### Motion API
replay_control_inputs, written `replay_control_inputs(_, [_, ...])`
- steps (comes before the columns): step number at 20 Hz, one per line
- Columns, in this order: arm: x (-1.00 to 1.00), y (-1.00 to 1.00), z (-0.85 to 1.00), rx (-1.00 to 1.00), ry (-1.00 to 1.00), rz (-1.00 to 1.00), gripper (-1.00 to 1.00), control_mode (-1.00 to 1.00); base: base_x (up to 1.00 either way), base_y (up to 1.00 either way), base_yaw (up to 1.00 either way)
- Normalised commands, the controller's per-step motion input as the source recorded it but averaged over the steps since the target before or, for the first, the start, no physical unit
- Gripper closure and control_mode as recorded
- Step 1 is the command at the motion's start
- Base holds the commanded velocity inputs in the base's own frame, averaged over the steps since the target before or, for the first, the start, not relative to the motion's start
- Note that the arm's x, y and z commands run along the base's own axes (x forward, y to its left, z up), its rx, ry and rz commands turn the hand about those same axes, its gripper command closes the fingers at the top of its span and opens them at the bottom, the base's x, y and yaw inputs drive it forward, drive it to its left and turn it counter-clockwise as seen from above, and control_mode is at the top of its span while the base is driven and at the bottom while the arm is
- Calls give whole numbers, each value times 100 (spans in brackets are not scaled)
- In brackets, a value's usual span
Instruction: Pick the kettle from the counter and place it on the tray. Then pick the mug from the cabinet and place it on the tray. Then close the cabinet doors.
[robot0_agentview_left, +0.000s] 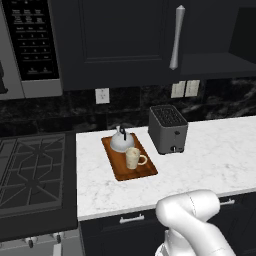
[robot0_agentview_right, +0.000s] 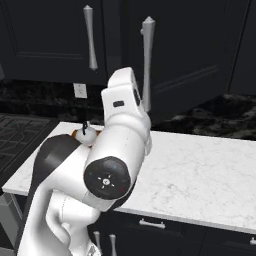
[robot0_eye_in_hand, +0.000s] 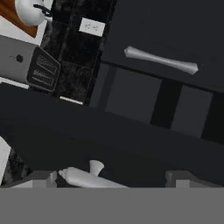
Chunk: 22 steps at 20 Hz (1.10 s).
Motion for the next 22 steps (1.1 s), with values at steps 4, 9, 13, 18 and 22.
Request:
replay_control_inputs(4, [67,62,-12,-2,6,29,-100,-100,0,0,0])
replay_control_inputs(9, [89,46,-21,-1,11,20,-100,-100,0,0,0])
replay_control_inputs(13, [99,29,-26,-4,11,4,-100,-100,0,0,0])
replay_control_inputs(18, [97,18,-23,-10,15,0,-100,-100,0,0,0])
replay_control_inputs(22, [94,3,-24,-11,18,-2,-100,-100,0,0,0])
